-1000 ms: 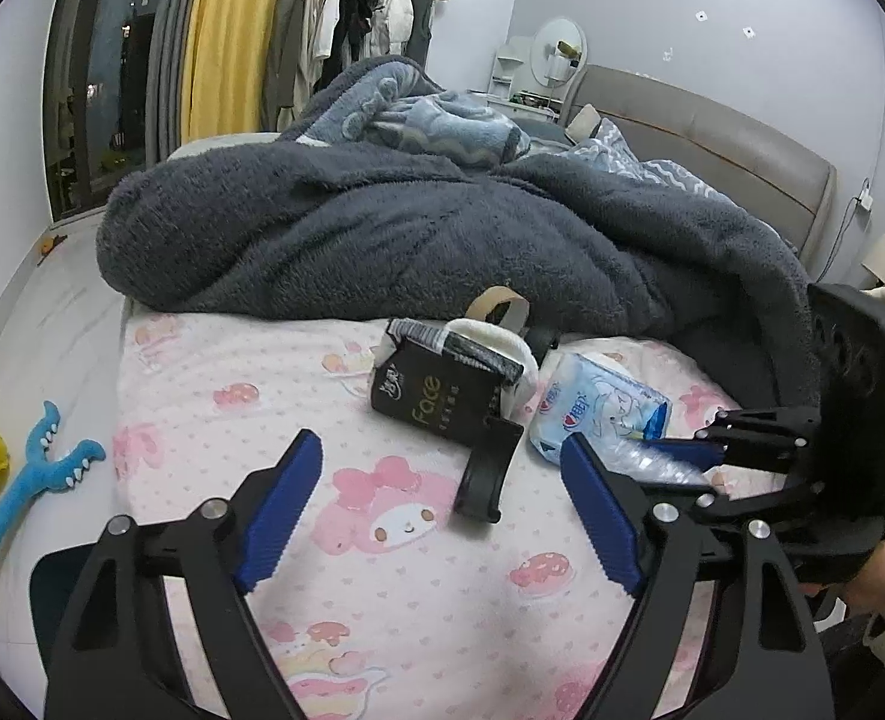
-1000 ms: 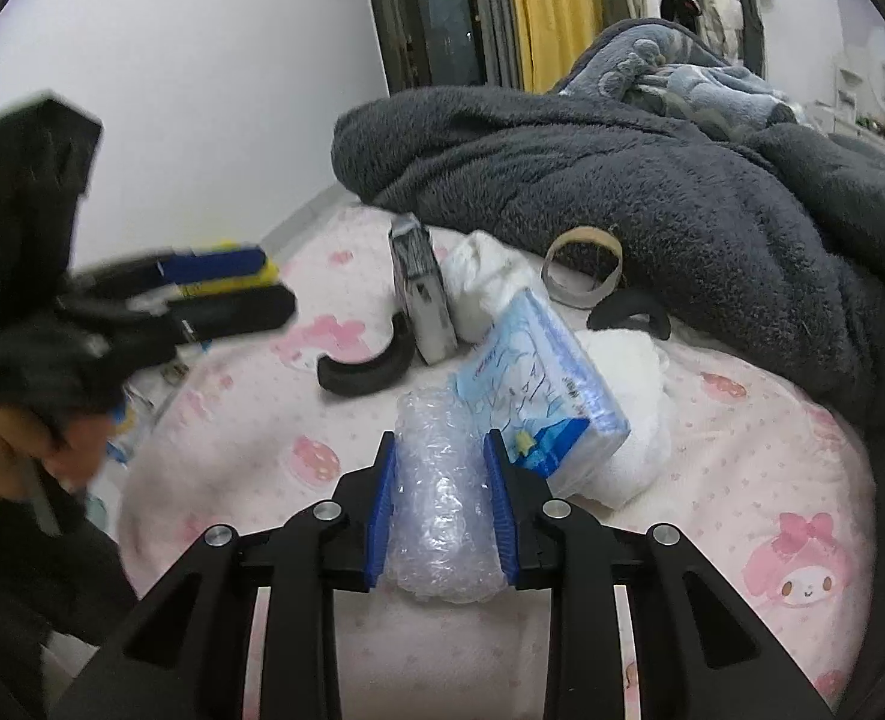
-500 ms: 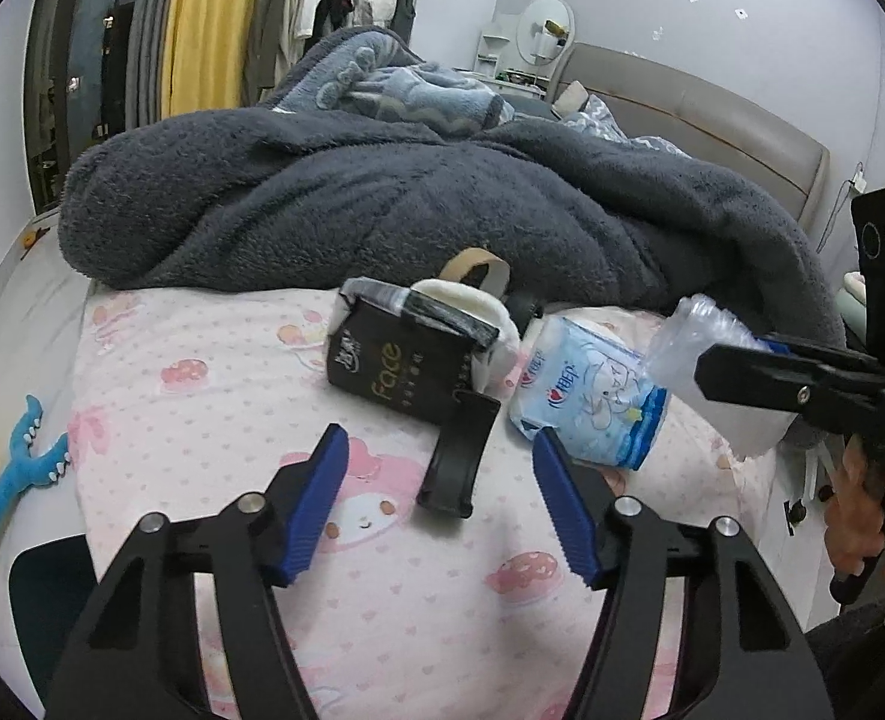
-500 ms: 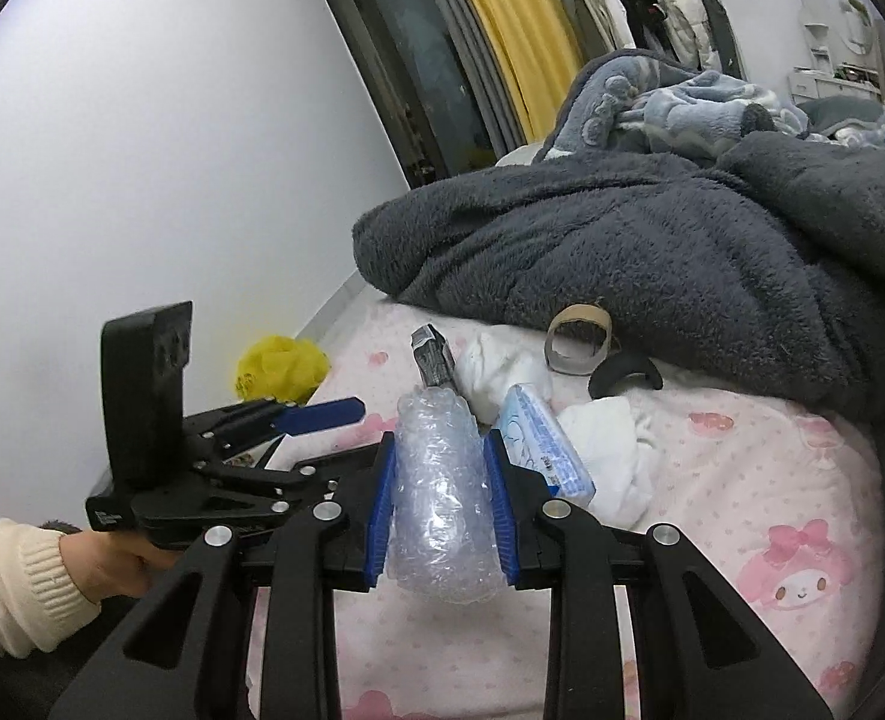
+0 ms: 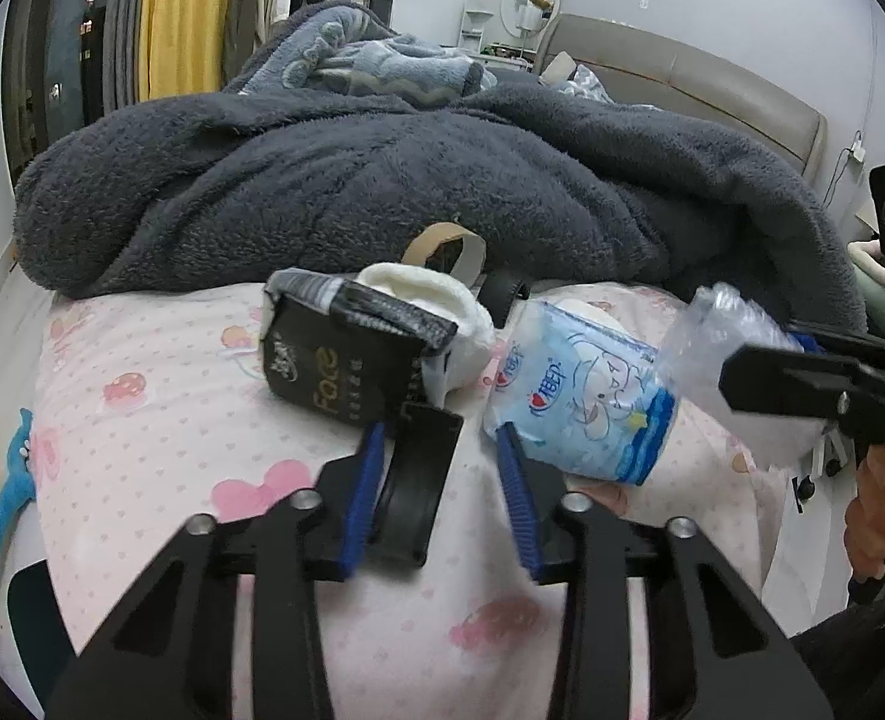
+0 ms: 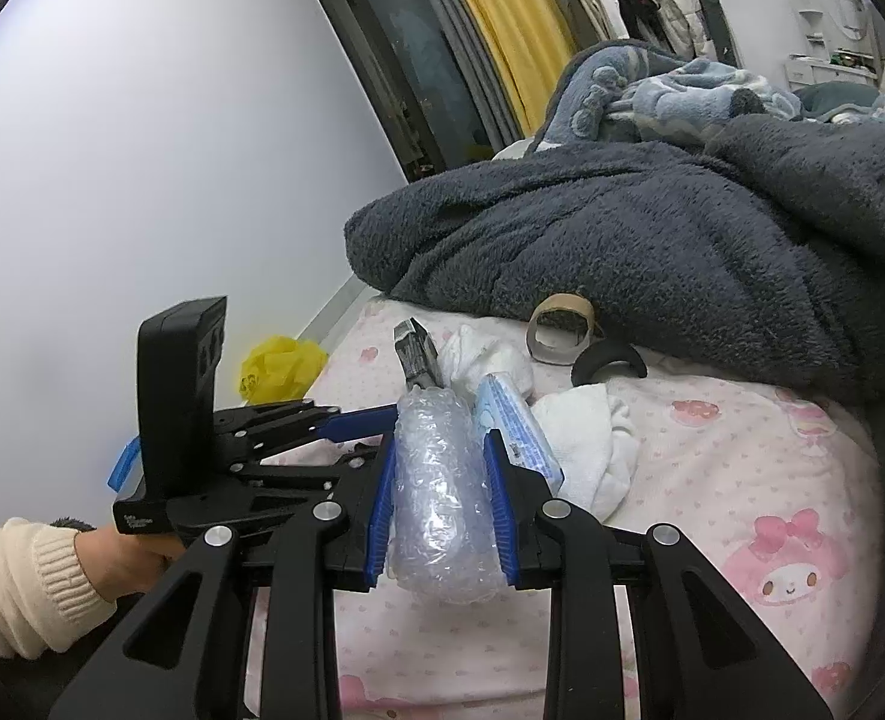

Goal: Collect trash

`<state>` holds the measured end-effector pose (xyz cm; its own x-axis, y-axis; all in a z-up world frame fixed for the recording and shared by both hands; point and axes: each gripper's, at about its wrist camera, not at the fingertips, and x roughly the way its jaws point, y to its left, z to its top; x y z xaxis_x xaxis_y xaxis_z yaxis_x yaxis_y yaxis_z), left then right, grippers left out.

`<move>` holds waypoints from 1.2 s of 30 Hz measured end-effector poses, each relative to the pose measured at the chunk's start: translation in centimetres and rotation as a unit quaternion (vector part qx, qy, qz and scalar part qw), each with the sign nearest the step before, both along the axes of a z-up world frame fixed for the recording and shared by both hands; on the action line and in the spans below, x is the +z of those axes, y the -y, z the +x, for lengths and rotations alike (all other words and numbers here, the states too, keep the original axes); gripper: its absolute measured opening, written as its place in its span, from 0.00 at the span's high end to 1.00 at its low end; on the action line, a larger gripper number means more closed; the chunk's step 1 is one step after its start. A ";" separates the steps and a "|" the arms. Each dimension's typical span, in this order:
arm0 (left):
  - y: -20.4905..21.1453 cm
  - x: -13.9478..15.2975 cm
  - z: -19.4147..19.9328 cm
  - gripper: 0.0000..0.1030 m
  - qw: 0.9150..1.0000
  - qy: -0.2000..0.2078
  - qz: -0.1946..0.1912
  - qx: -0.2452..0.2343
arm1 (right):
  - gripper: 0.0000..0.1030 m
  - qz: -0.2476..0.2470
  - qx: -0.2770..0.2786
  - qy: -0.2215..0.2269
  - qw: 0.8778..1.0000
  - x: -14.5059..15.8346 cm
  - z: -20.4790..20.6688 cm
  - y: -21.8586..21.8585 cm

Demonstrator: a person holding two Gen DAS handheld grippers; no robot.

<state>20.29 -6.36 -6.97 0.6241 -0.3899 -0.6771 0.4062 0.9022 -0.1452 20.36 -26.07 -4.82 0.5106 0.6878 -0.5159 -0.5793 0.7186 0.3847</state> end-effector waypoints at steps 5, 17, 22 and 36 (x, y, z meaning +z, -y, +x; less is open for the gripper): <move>1.2 0.1 0.5 0.77 1.000 -0.007 0.014 -0.009 | 0.72 -0.006 0.003 -0.001 1.000 -0.1 0.6 0.0; 0.5 0.6 0.4 0.92 1.000 -0.020 0.006 -0.020 | 0.72 -0.003 -0.008 0.008 1.000 1.4 1.8 -0.9; 0.3 0.6 -0.5 0.93 0.999 -0.017 0.009 -0.035 | 0.72 -0.003 -0.010 0.011 1.000 2.0 2.0 -1.9; -5.4 3.0 -1.7 0.93 1.000 0.002 -0.021 0.008 | 0.72 -0.004 0.007 0.019 1.000 3.6 2.3 -7.5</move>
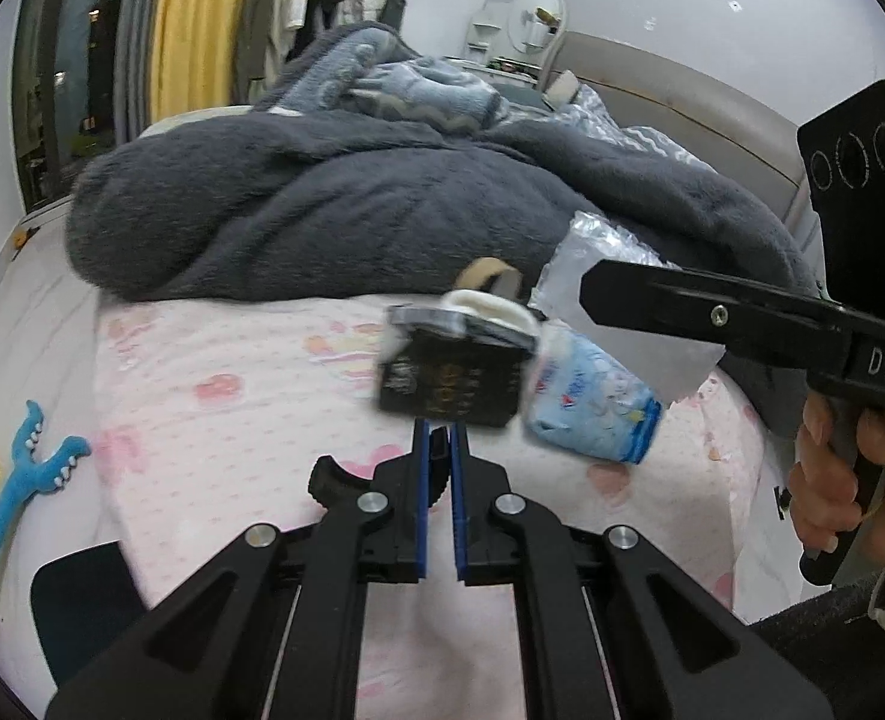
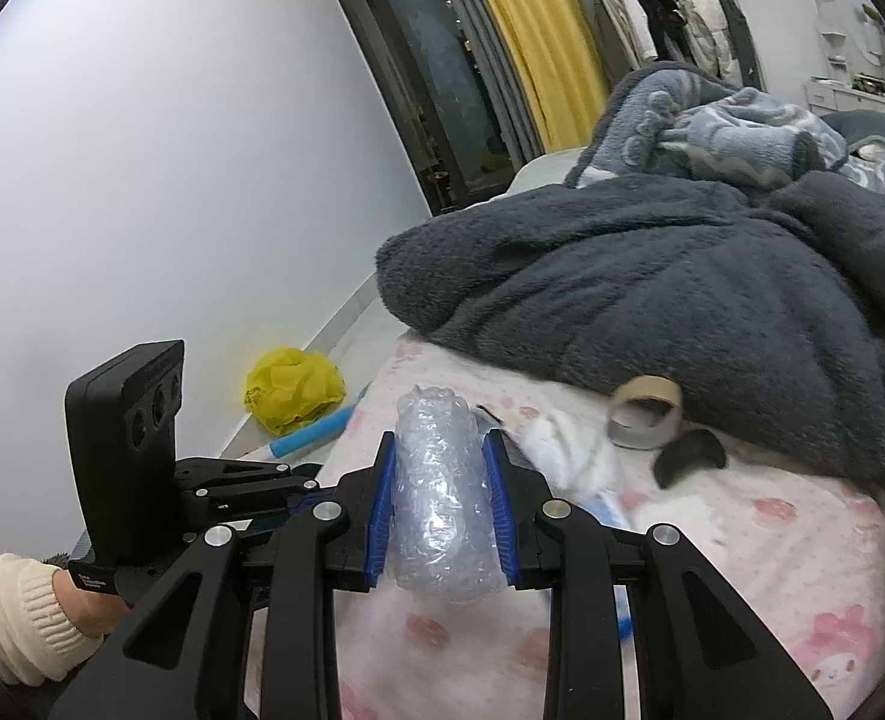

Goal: Collect trash
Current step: 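Carry the bubble wrap with the right gripper over the green bin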

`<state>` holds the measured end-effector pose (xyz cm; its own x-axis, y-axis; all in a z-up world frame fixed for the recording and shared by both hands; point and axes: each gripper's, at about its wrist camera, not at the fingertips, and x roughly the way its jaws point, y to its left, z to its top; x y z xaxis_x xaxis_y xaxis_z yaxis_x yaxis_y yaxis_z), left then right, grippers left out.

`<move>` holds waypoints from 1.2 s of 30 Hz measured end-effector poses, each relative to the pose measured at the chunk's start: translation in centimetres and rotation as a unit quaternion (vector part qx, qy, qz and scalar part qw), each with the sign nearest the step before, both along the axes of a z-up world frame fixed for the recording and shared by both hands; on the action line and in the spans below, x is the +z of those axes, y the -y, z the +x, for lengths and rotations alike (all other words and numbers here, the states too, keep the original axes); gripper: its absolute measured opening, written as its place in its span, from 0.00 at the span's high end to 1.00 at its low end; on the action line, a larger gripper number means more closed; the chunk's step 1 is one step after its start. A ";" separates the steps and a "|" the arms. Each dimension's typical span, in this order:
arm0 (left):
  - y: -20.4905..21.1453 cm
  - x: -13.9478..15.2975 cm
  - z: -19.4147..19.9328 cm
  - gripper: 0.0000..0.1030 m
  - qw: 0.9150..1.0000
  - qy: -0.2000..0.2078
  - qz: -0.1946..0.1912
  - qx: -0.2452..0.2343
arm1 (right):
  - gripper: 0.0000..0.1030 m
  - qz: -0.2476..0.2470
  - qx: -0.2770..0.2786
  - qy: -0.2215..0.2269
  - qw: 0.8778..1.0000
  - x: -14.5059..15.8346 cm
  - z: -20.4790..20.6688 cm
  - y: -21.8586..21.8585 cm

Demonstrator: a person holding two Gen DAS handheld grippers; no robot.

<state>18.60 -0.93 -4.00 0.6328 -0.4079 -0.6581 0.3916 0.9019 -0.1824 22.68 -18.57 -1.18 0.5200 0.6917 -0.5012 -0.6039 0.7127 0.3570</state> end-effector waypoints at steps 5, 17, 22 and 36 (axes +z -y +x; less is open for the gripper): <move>-2.9 -0.1 -0.2 0.93 1.000 -0.008 0.006 0.029 | 0.72 -0.011 0.010 -0.002 1.000 0.0 0.3 -3.0; -10.4 -1.7 -0.6 0.93 0.994 -0.049 0.023 0.092 | 0.72 -0.040 0.041 -0.006 0.998 0.0 0.5 -11.1; -13.4 -2.8 -0.9 0.93 0.990 -0.069 0.028 0.117 | 0.72 -0.051 0.053 -0.013 0.997 -0.4 0.4 -13.9; -20.2 -6.0 -2.1 0.93 0.974 -0.146 0.028 0.172 | 0.72 -0.077 0.076 -0.041 0.993 -1.5 -0.3 -21.4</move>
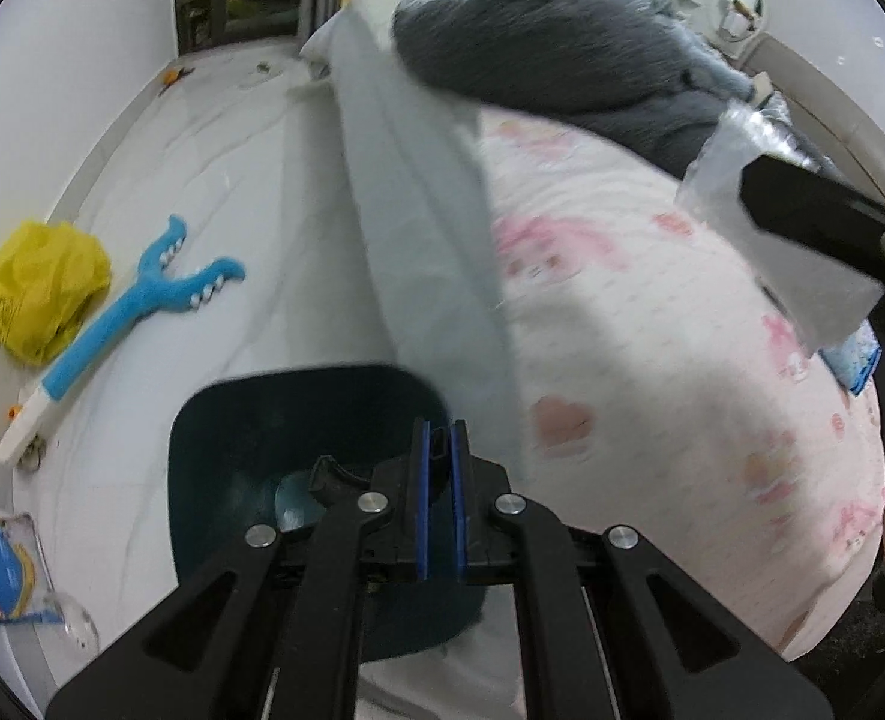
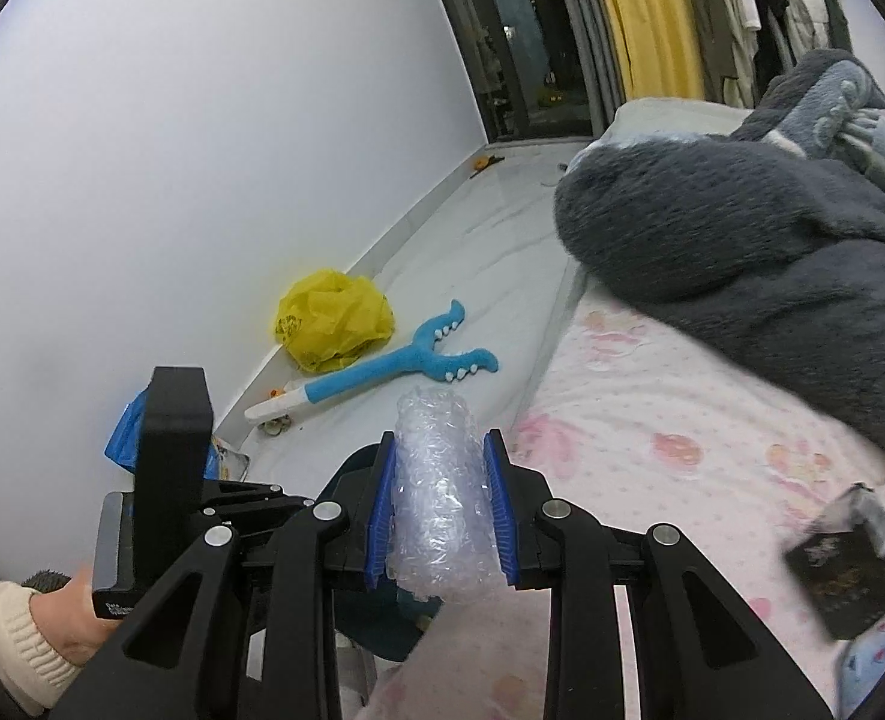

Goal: Collect trash
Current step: 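Carry the bubble wrap with the right gripper over the green bin, then open the right gripper to drop the bubble wrap into the bin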

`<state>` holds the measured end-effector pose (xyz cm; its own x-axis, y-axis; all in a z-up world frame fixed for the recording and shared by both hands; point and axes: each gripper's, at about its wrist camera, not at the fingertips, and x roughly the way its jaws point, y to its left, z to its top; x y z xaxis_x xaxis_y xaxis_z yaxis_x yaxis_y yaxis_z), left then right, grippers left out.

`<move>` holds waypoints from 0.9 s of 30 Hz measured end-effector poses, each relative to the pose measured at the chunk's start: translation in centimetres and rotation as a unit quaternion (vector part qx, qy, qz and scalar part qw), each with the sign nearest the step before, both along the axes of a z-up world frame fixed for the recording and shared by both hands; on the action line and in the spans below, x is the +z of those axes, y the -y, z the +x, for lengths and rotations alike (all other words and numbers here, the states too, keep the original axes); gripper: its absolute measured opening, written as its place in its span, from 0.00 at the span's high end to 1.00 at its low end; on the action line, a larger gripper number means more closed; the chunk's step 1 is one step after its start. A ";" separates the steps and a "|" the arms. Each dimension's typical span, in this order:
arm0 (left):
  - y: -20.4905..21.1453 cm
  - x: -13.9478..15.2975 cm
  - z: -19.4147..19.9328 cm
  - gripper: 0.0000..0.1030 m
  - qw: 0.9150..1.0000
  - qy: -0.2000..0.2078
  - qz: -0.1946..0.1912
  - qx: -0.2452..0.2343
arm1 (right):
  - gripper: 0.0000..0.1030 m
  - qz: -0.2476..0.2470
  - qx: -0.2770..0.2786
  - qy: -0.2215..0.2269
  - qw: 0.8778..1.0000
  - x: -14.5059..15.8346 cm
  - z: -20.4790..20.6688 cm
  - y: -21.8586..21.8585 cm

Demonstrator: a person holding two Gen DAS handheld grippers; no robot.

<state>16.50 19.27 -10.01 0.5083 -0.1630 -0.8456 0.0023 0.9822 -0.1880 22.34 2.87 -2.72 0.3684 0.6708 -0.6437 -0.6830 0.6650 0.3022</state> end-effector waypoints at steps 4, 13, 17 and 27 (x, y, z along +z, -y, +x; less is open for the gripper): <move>-1.7 -1.8 -0.4 0.93 0.999 -0.037 -0.001 0.014 | 0.72 -0.014 0.008 -0.010 1.000 -0.7 -0.4 -2.0; -5.2 -4.6 -1.8 0.90 0.995 -0.093 -0.006 0.044 | 0.72 -0.035 0.022 -0.038 0.998 -2.5 -0.6 -6.2; -6.6 -4.5 -2.5 0.82 0.994 -0.092 0.000 0.055 | 0.72 -0.040 0.033 -0.042 0.998 -3.1 -1.0 -7.8; -9.5 -2.7 -3.6 0.49 0.996 -0.055 0.000 0.077 | 0.72 -0.075 0.040 -0.070 0.994 -5.9 -1.1 -11.5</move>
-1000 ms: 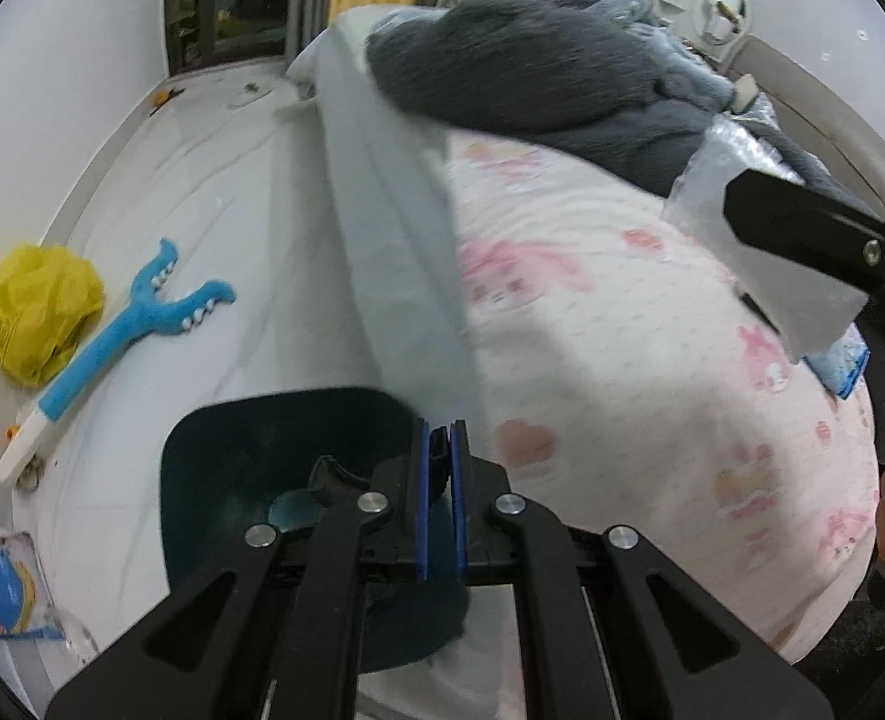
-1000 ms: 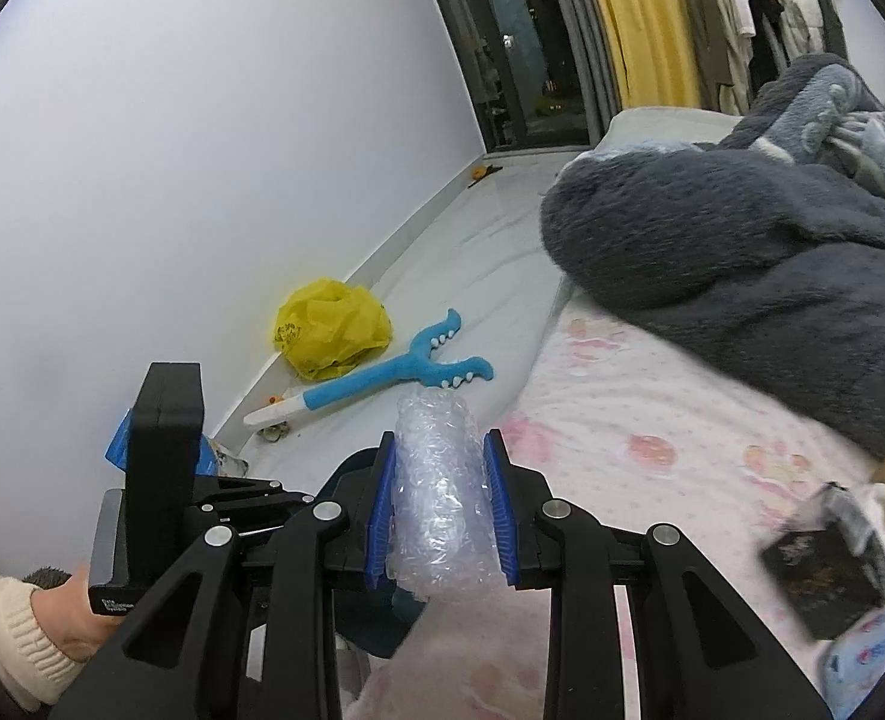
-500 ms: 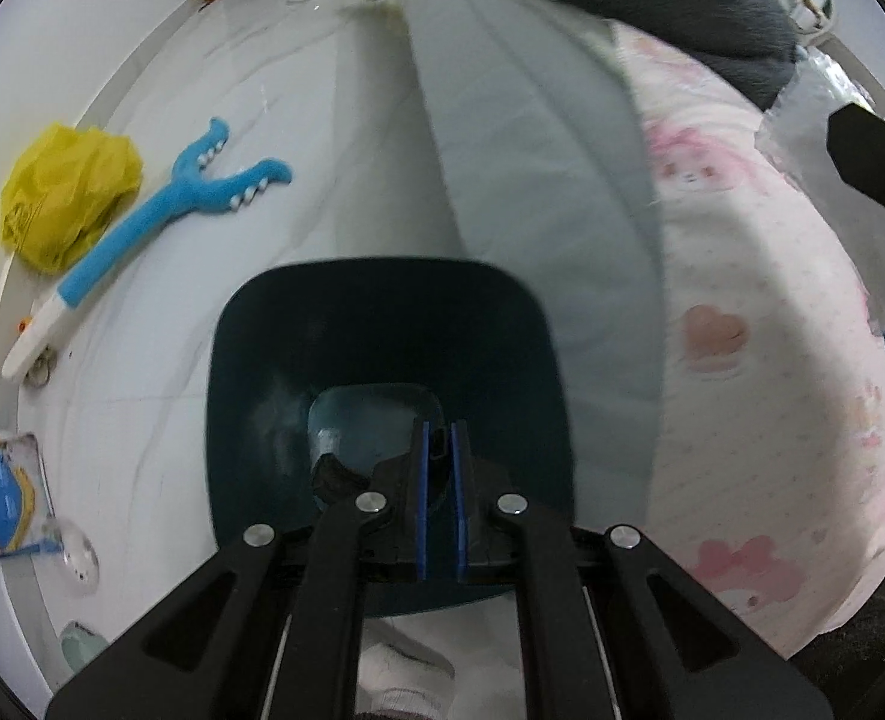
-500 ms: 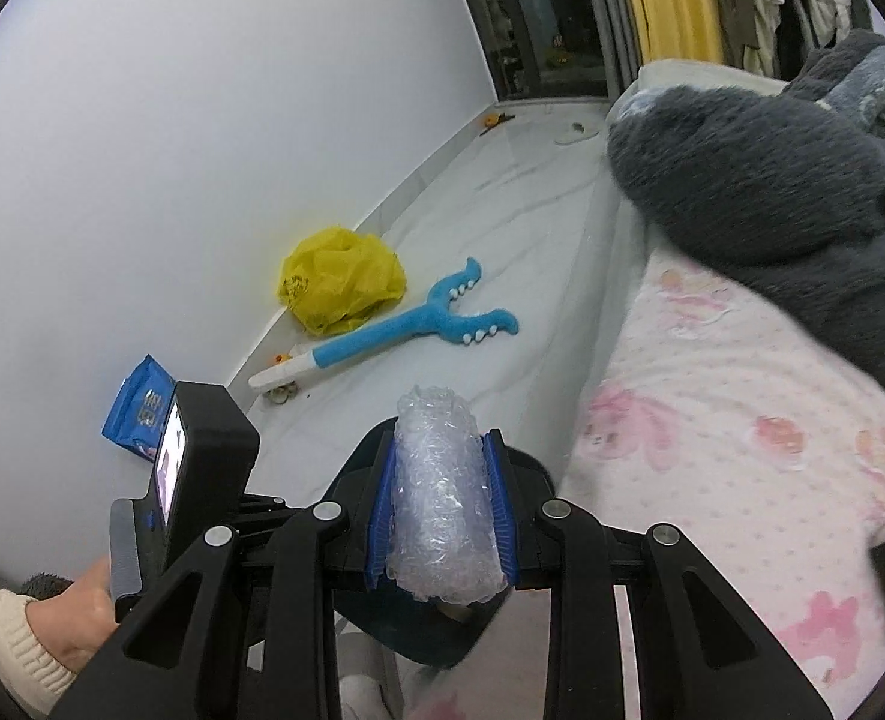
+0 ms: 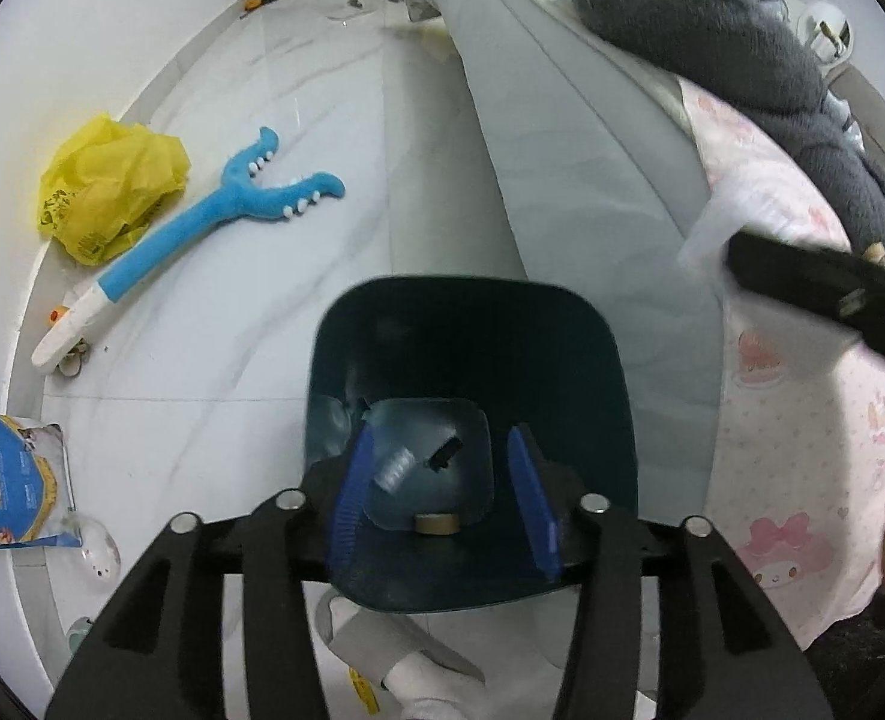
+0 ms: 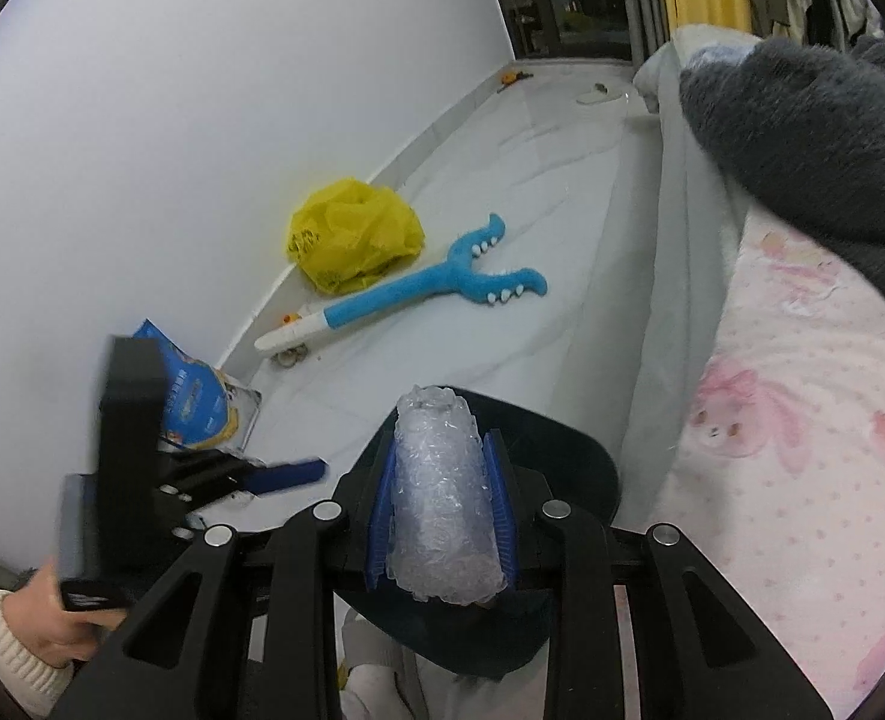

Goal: Collect trash
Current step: 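Open the right gripper to drop the bubble wrap into the bin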

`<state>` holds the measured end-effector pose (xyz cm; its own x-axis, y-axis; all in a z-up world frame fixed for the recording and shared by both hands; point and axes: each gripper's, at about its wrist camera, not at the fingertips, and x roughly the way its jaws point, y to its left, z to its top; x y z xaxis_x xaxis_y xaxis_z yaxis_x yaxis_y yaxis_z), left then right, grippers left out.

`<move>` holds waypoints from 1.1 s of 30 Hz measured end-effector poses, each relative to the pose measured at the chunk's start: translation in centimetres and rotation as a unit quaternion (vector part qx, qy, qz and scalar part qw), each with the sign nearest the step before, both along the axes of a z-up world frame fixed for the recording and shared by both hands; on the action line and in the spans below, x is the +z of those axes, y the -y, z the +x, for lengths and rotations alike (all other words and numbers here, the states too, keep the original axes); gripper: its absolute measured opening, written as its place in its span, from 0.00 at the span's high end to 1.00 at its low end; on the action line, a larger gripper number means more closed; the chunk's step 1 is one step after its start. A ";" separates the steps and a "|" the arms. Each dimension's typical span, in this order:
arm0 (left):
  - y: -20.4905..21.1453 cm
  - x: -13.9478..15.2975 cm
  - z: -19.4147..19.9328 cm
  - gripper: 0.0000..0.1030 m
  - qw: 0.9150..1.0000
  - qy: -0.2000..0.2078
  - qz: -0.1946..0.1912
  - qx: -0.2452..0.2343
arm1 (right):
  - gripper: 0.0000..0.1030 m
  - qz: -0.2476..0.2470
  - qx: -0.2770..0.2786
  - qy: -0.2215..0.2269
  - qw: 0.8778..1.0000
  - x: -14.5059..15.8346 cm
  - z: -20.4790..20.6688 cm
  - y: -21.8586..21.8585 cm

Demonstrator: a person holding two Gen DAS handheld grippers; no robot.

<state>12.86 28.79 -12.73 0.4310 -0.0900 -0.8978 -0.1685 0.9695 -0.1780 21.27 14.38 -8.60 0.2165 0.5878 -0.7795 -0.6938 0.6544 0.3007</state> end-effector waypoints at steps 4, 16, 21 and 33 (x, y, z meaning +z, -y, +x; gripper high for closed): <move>-1.3 1.5 -0.6 0.40 0.999 0.030 -0.005 0.012 | 0.72 -0.021 -0.002 -0.016 1.000 -1.5 -0.1 -0.9; -3.2 5.8 -2.0 0.24 0.992 0.123 0.014 0.030 | 0.72 -0.073 0.006 -0.058 0.996 -6.9 -0.7 -3.9; -3.3 7.4 -2.8 0.19 0.987 0.159 0.030 0.024 | 0.72 -0.101 0.015 -0.072 0.992 -9.2 -1.3 -4.8; -3.7 10.8 -4.2 0.16 0.971 0.233 0.032 0.031 | 0.70 -0.158 0.019 -0.084 0.984 -12.9 -2.4 -6.0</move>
